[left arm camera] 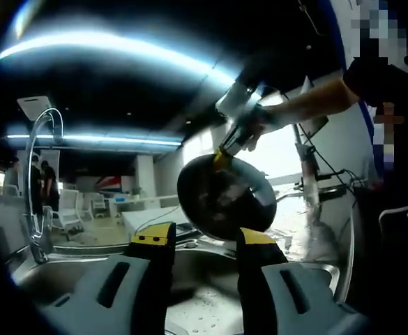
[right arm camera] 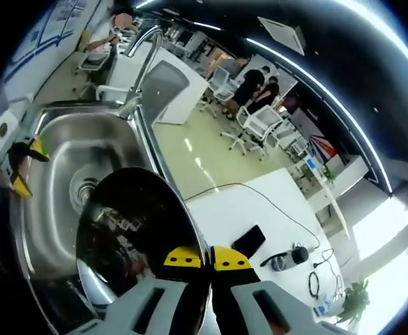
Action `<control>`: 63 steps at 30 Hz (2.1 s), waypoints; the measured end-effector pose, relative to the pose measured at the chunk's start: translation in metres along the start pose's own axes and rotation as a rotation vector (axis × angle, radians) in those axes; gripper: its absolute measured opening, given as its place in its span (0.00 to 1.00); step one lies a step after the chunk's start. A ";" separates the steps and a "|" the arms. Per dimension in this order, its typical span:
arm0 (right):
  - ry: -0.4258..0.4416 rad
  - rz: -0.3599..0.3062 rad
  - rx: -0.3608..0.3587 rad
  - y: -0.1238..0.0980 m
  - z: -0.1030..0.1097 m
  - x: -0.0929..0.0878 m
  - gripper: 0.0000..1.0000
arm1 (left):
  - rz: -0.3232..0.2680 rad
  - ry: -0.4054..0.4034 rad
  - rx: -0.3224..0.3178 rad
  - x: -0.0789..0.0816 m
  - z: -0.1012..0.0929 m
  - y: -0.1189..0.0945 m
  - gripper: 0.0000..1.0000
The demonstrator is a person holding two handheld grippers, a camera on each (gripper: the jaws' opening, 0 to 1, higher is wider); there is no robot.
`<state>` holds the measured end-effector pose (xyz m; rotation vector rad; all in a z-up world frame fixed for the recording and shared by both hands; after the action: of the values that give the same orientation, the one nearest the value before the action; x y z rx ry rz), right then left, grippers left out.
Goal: Pick up bowl with dirty water move over sink pour dirty water into sink return bowl to place
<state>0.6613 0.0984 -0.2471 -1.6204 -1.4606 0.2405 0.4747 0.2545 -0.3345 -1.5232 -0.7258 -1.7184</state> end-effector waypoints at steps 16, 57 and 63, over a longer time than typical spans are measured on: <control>-0.045 -0.035 -0.034 -0.001 0.013 0.032 0.00 | -0.005 0.011 0.006 0.000 0.000 0.000 0.34; -0.330 -0.161 -0.214 -0.002 0.044 0.070 0.00 | 0.014 0.008 -0.014 -0.003 -0.003 0.003 0.34; -0.359 -0.174 -0.236 -0.005 0.051 0.072 0.00 | 0.018 0.013 -0.013 -0.004 -0.003 0.003 0.34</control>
<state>0.6439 0.1846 -0.2425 -1.6827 -1.9550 0.2782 0.4752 0.2510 -0.3391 -1.5213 -0.6933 -1.7208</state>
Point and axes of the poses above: the point that each gripper's makers call its tool centre point, and the gripper's own axes: y roughly forward along the fingers, z roughly to its left, x roughly out of its top, the point moved 2 cm from there along -y, roughly backward along the fingers, and after that the axes turned 15 degrees about z, right-handed, at the moved point
